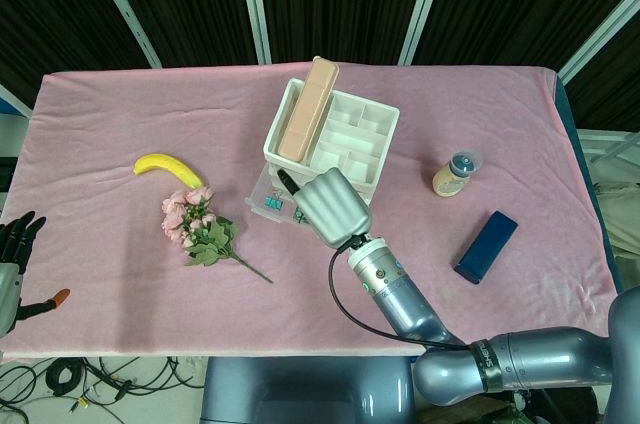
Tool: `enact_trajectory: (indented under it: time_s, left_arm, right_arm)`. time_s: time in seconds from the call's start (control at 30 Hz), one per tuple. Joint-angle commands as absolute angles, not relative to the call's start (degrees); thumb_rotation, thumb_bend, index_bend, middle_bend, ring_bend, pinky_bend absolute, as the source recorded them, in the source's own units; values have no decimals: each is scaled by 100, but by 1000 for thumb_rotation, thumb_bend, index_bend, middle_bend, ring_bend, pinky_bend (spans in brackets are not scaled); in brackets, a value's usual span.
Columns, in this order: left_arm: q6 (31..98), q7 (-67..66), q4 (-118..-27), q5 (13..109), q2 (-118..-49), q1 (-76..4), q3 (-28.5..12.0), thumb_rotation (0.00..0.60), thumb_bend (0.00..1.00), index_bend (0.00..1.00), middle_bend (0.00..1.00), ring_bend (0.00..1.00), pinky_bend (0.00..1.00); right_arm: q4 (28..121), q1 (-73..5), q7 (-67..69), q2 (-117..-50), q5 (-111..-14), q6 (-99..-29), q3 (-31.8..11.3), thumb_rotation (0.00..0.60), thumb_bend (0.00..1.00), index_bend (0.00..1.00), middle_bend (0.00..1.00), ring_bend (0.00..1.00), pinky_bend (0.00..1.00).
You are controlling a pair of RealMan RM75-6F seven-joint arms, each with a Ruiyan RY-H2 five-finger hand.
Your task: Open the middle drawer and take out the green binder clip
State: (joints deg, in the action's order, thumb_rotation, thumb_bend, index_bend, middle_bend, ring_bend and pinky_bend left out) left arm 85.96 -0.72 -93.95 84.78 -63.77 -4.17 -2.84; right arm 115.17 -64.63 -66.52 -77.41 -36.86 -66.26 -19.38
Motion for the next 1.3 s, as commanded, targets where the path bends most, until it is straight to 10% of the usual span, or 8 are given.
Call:
enact_trajectory:
  time_s: [0.03, 0.6, 1.3]
  left_arm:
    - [8598, -95, -9395, 8473, -6388, -418, -288, 600, 0, 0, 0, 0, 0]
    - [8579, -211, -9413, 8360, -6427, -427, -338, 600, 0, 0, 0, 0, 0]
    - [8533, -184, -9441, 8288, -6404, -433, -358, 600, 0, 0, 0, 0, 0]
  right_arm:
    - [11266, -6760, -6839, -7425, -3534, -6148, -1735, 600, 80, 261, 905, 923, 787]
    - [10893, -7602, -6687, -6655, -3008, -4922, -1028, 600, 89, 322, 907, 923, 787]
    - [10492, -7930, -5977, -7280, -3416, -4991, -533, 600, 76, 322, 907, 922, 787]
